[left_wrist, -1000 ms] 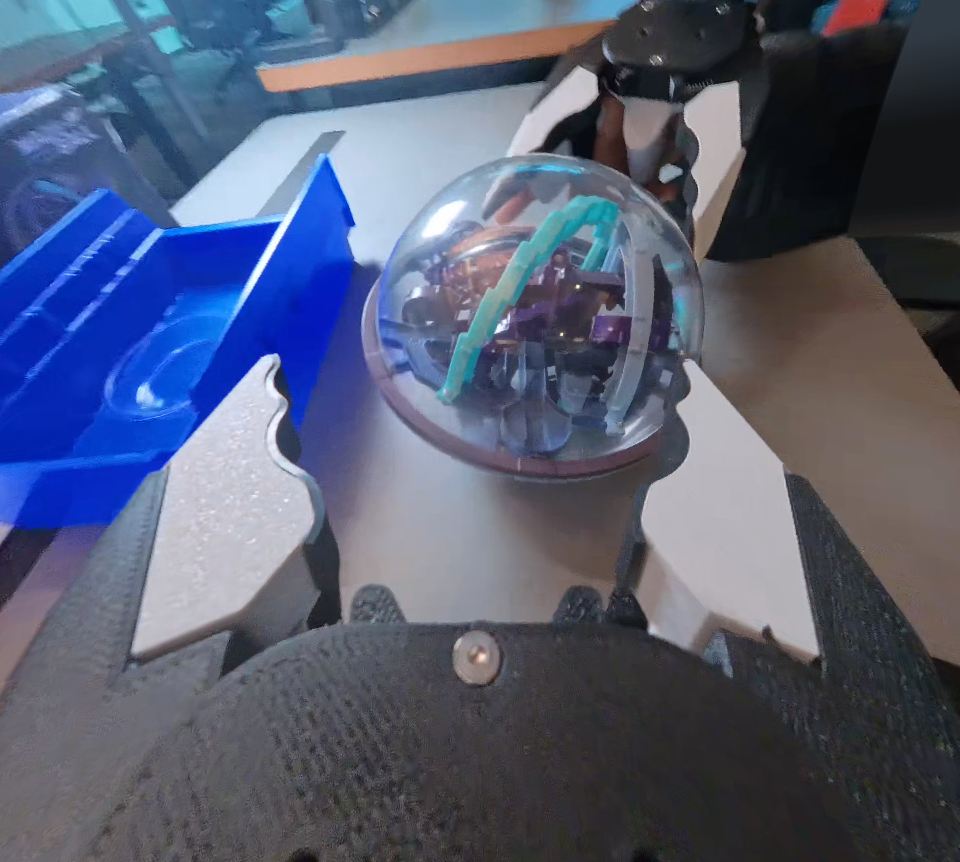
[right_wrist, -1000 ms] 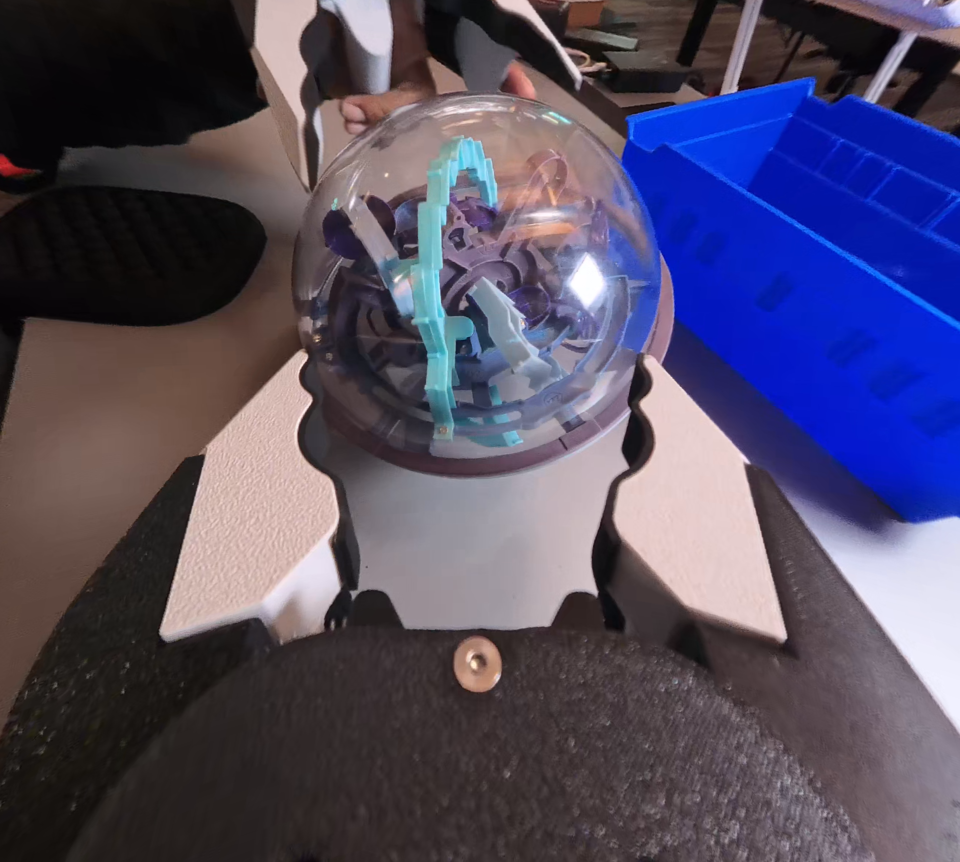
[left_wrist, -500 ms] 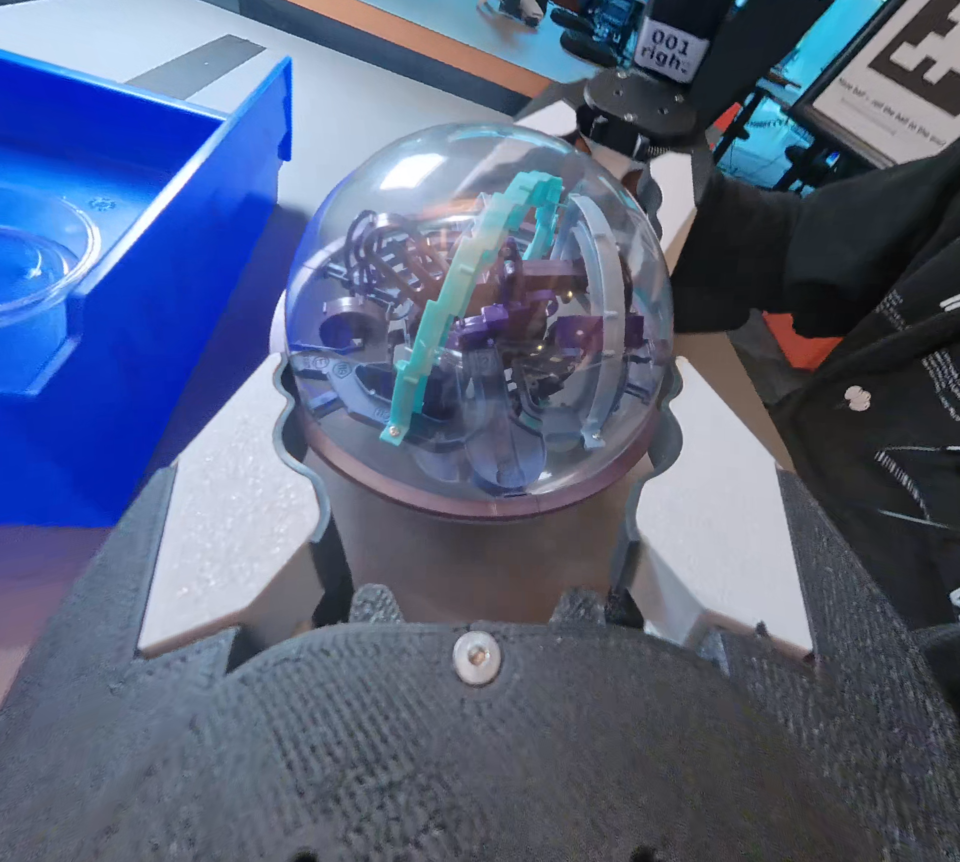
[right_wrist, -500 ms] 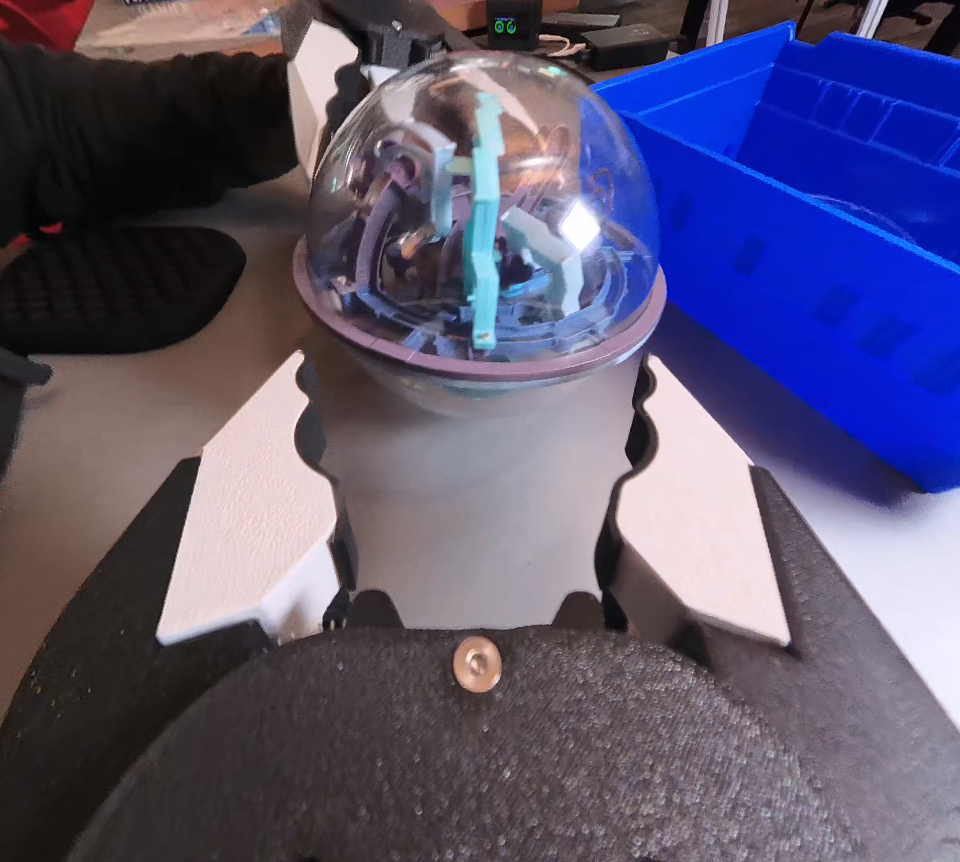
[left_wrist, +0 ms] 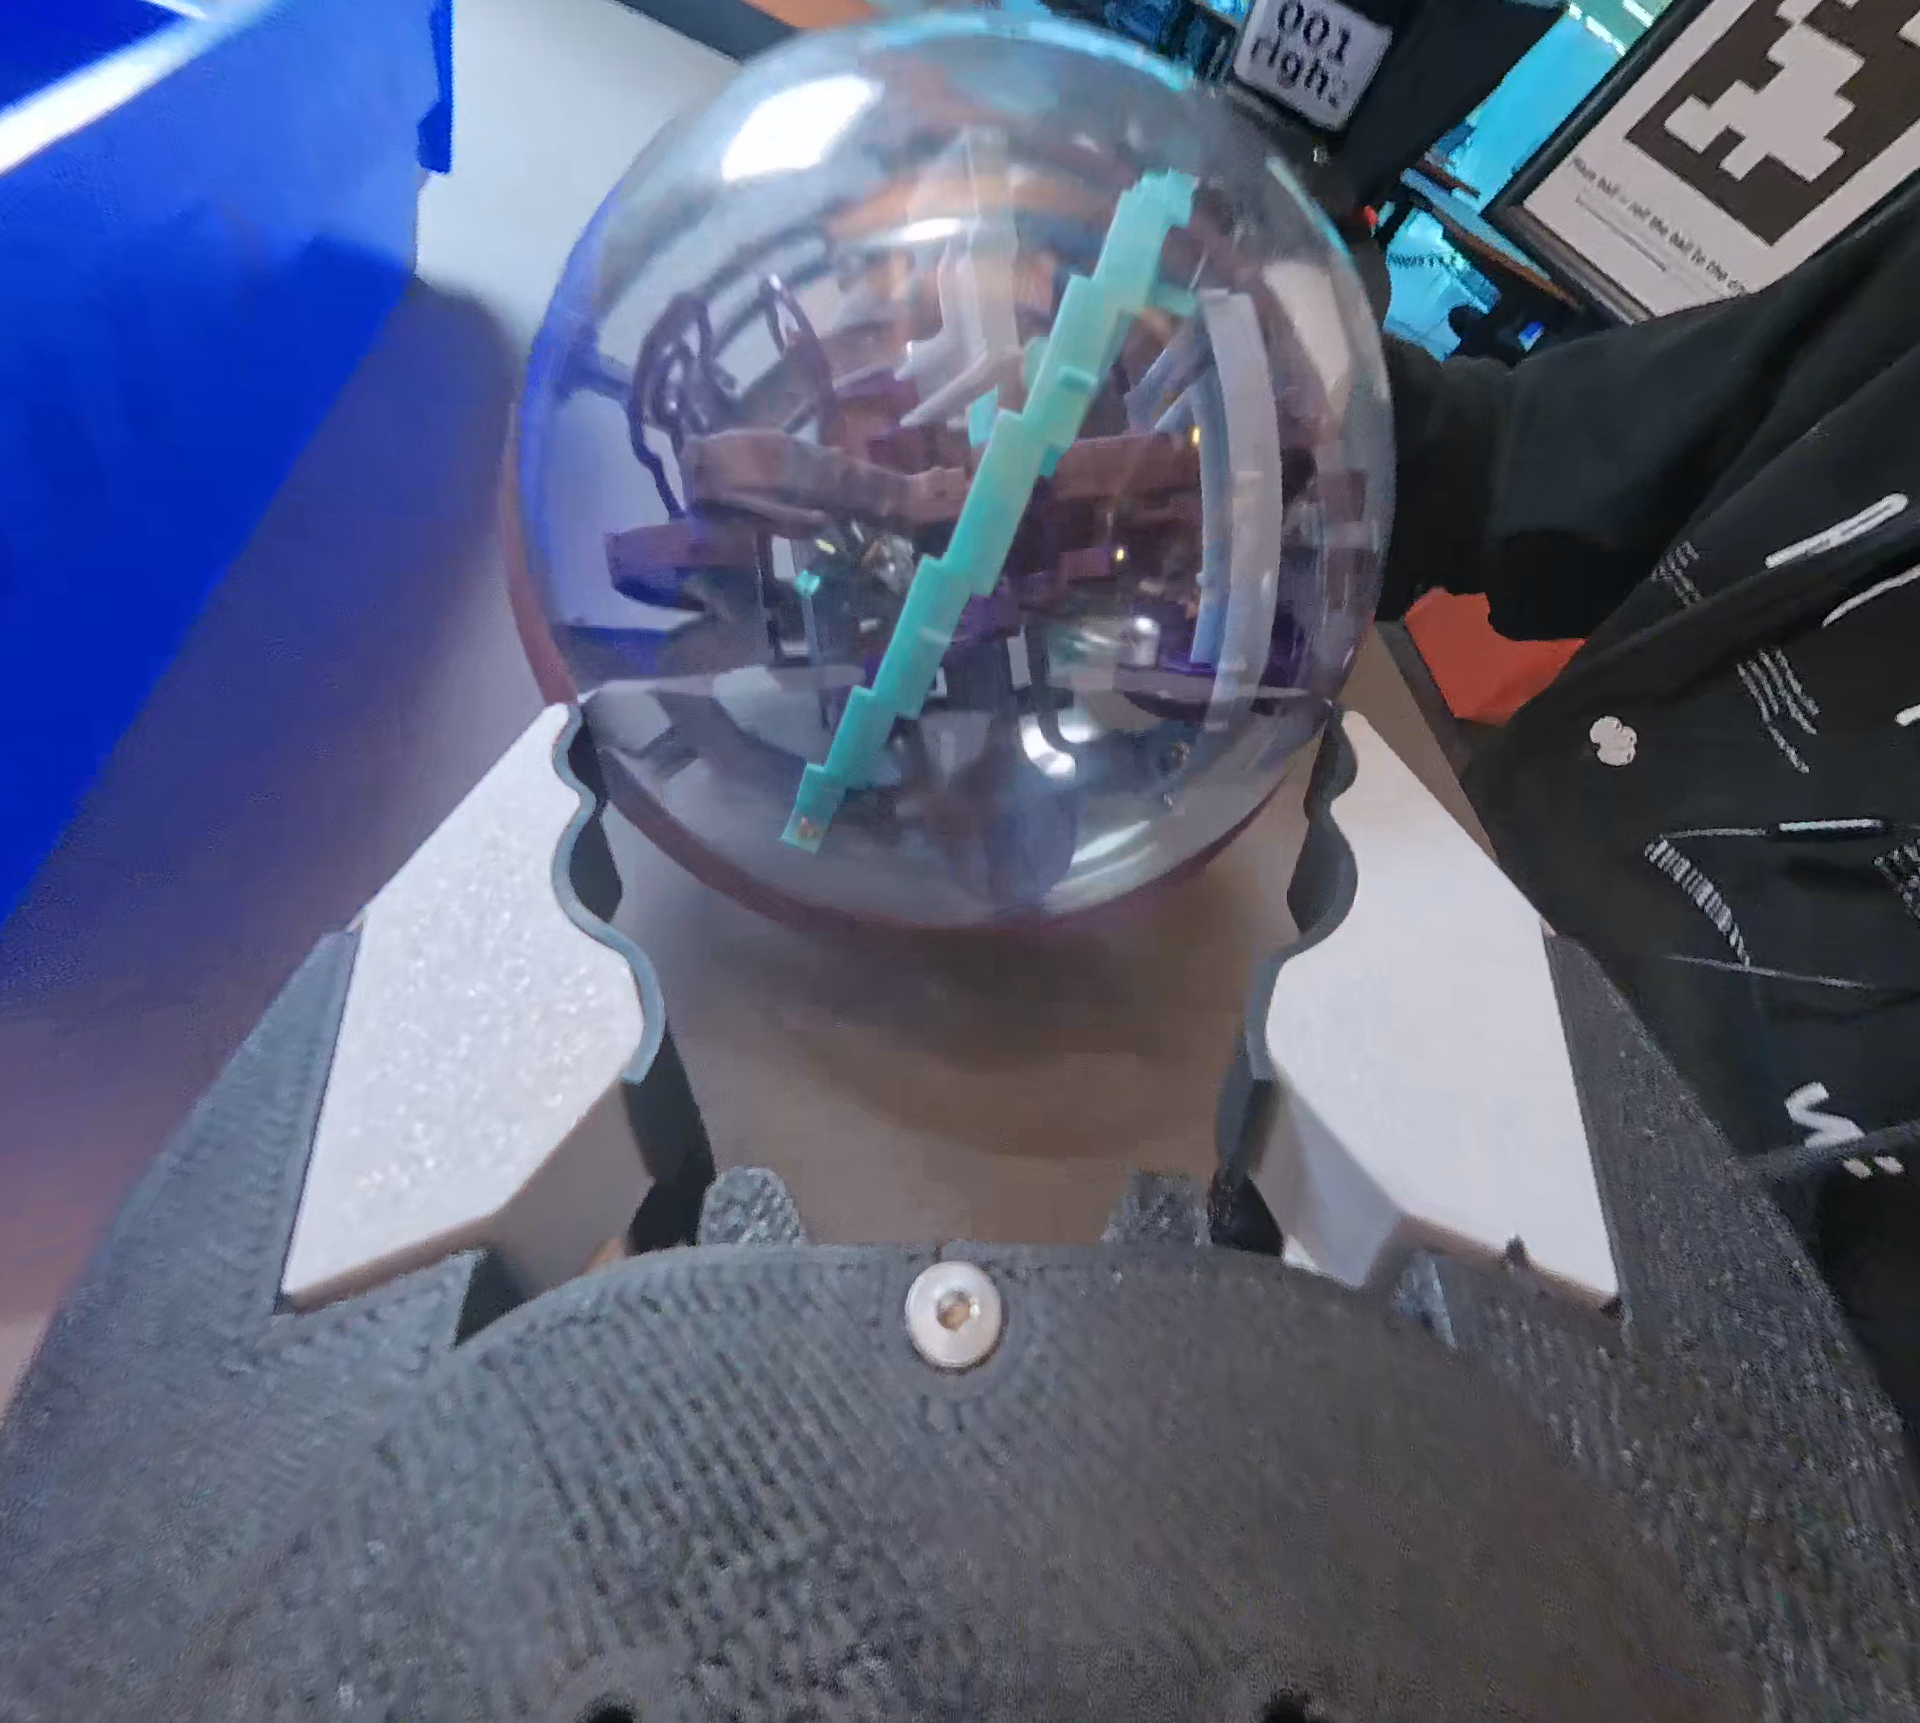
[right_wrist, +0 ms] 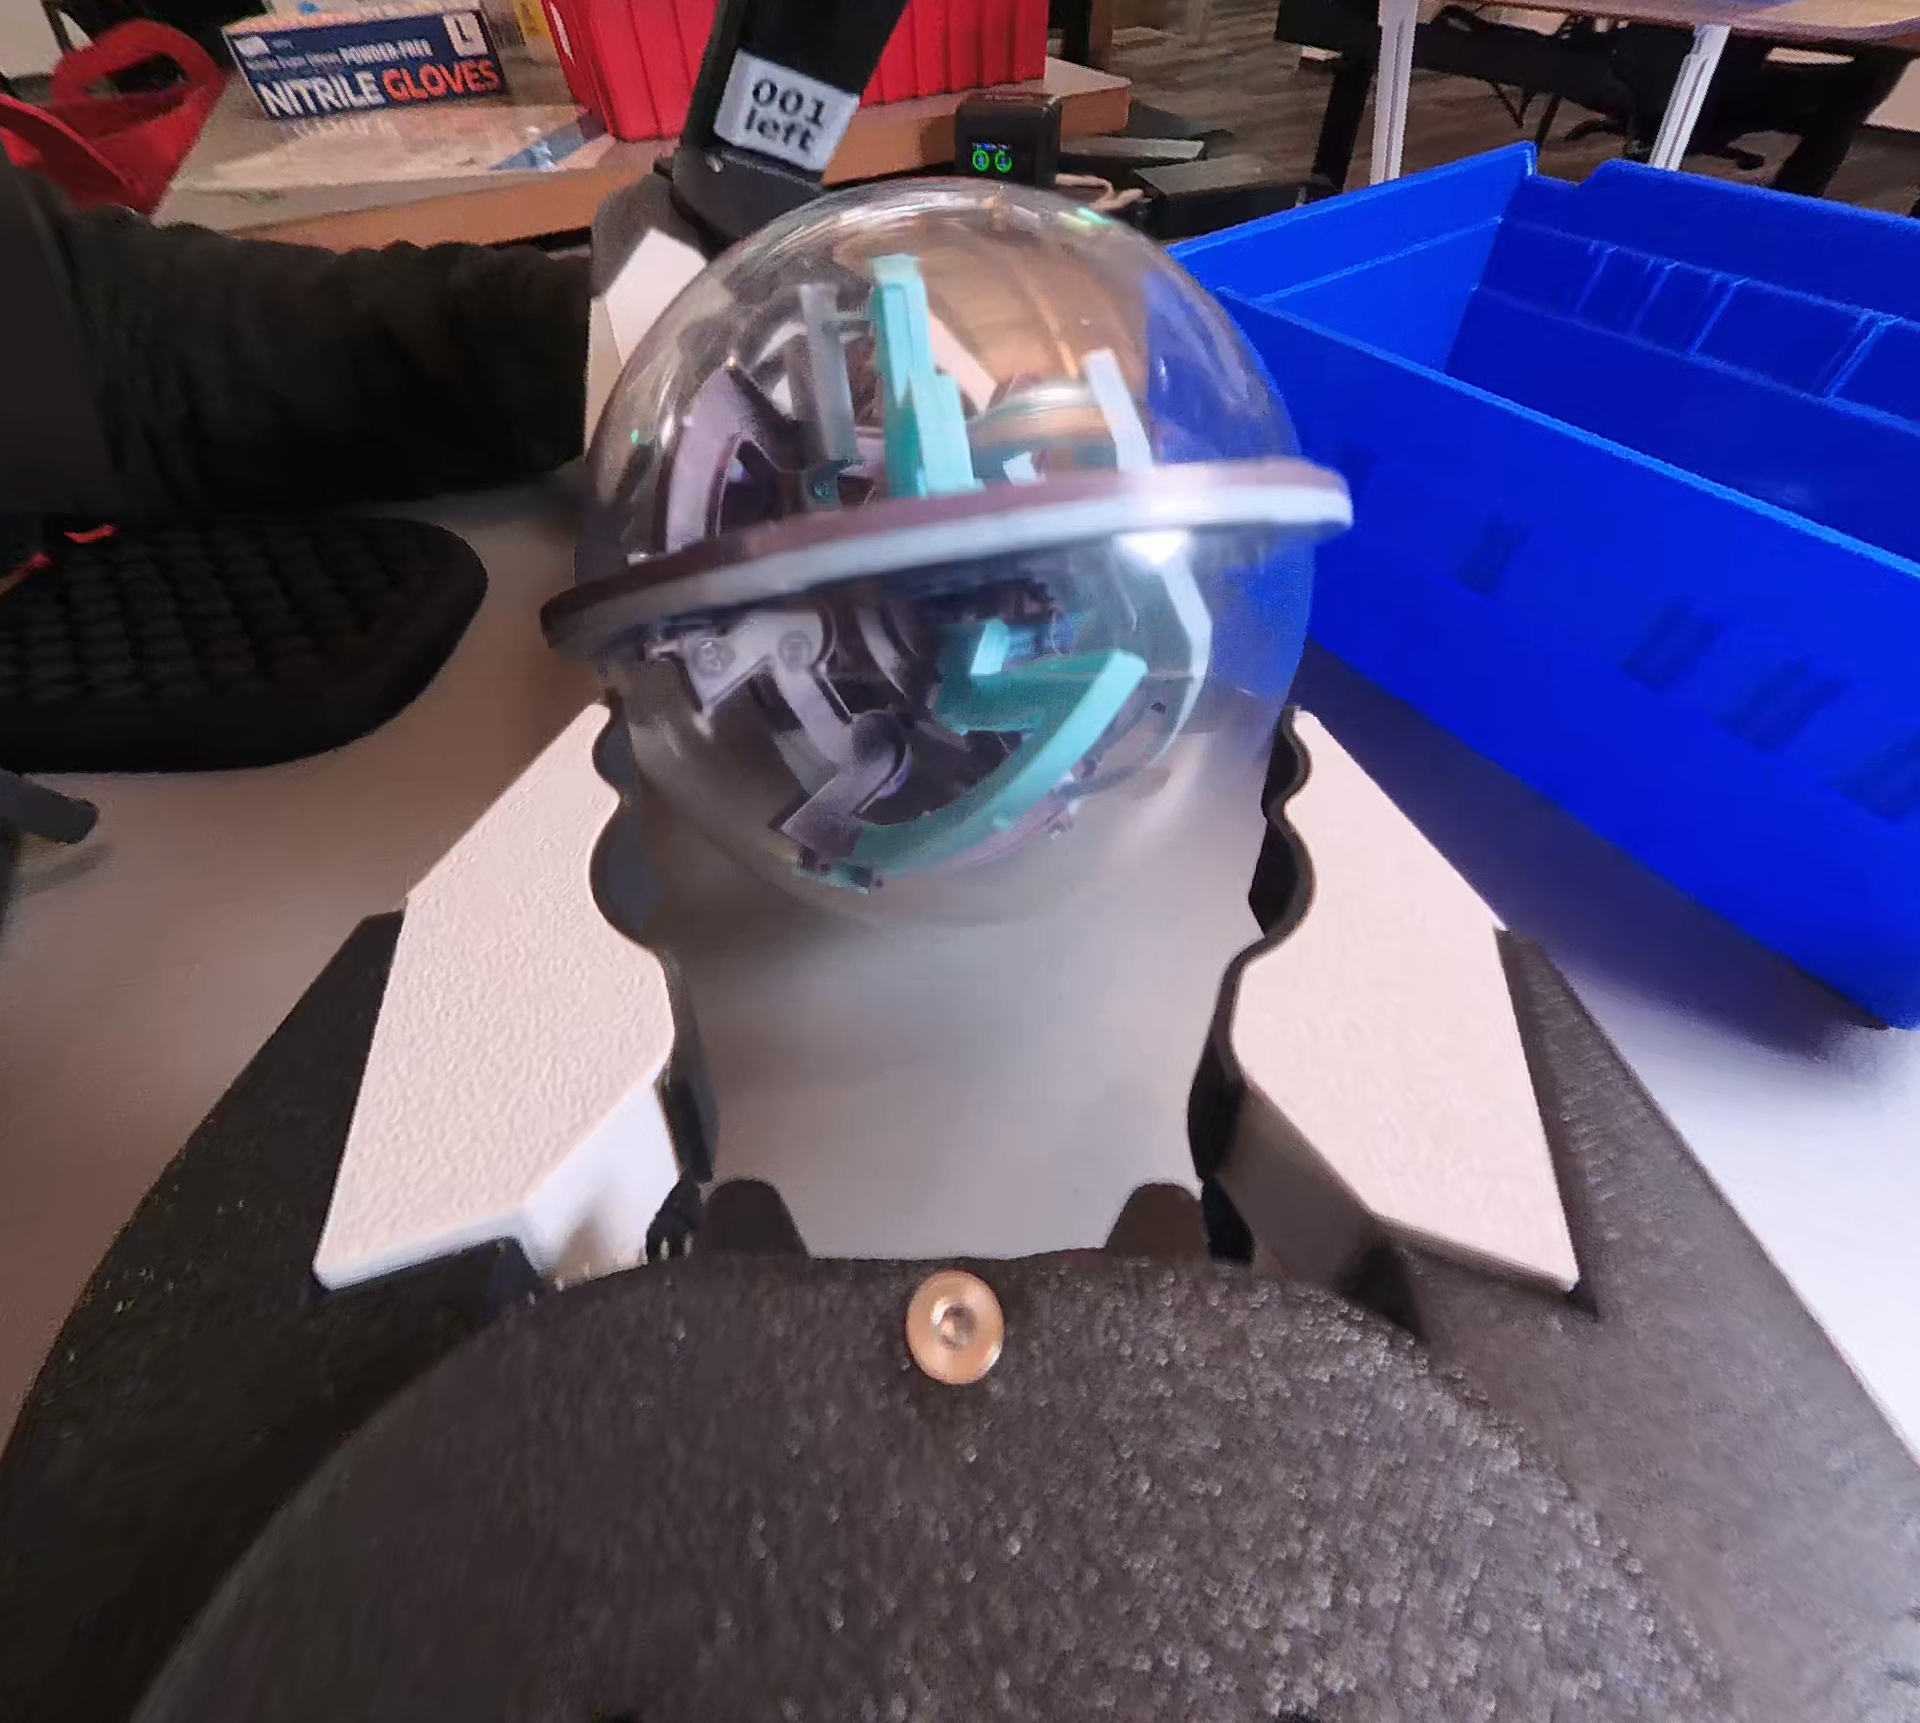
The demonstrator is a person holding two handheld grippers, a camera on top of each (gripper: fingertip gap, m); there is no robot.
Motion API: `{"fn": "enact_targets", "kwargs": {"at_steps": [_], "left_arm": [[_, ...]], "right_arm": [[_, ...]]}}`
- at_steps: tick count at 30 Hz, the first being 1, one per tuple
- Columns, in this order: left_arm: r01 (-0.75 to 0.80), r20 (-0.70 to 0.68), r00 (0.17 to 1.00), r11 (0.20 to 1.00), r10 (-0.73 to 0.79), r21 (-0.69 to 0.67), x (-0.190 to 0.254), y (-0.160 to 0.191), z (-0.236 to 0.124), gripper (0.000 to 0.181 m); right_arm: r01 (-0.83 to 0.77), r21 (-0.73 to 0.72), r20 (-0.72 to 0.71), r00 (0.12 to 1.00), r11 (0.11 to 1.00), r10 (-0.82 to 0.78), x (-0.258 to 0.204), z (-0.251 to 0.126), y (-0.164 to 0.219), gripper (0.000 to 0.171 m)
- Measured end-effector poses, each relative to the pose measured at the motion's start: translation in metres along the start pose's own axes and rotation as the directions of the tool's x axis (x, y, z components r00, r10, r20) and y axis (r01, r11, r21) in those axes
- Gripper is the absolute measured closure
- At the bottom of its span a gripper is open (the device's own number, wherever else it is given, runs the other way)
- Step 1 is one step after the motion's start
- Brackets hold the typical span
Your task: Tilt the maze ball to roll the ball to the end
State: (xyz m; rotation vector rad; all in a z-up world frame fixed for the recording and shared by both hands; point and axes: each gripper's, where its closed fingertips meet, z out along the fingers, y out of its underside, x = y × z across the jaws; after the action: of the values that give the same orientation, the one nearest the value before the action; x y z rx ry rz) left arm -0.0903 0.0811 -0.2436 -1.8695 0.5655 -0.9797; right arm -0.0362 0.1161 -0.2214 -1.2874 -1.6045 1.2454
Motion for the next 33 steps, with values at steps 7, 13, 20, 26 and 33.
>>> {"fn": "enact_targets", "kwargs": {"at_steps": [7,13,20,26,33], "left_arm": [[-0.117,0.035,0.992,0.983,0.123,-0.139,-0.004,0.014,-0.019,0.045],[-0.340,0.165,0.928,0.940,0.335,0.003,-0.004,-0.034,-0.026,0.045],[-0.092,0.047,0.995,0.989,0.087,0.113,-0.008,-0.027,-0.025,0.046],[0.289,-0.183,0.949,0.942,-0.257,0.172,-0.005,-0.028,-0.024,0.050],[0.367,-0.322,0.896,0.919,-0.307,0.145,0.016,-0.019,-0.016,0.052]], "right_arm": [[-0.085,0.074,-0.001,0.996,0.994,0.085,0.009,-0.004,-0.011,0.065],[-0.145,0.059,0.050,0.989,0.988,0.142,0.009,0.010,-0.006,0.063],[-0.139,0.085,0.080,0.988,0.987,0.132,-0.001,0.015,-0.010,0.063],[-0.004,0.053,0.054,0.999,0.999,0.001,-0.004,0.012,-0.002,0.048],[0.057,0.065,0.149,0.987,0.996,-0.066,-0.034,0.010,-0.007,0.044]]}}
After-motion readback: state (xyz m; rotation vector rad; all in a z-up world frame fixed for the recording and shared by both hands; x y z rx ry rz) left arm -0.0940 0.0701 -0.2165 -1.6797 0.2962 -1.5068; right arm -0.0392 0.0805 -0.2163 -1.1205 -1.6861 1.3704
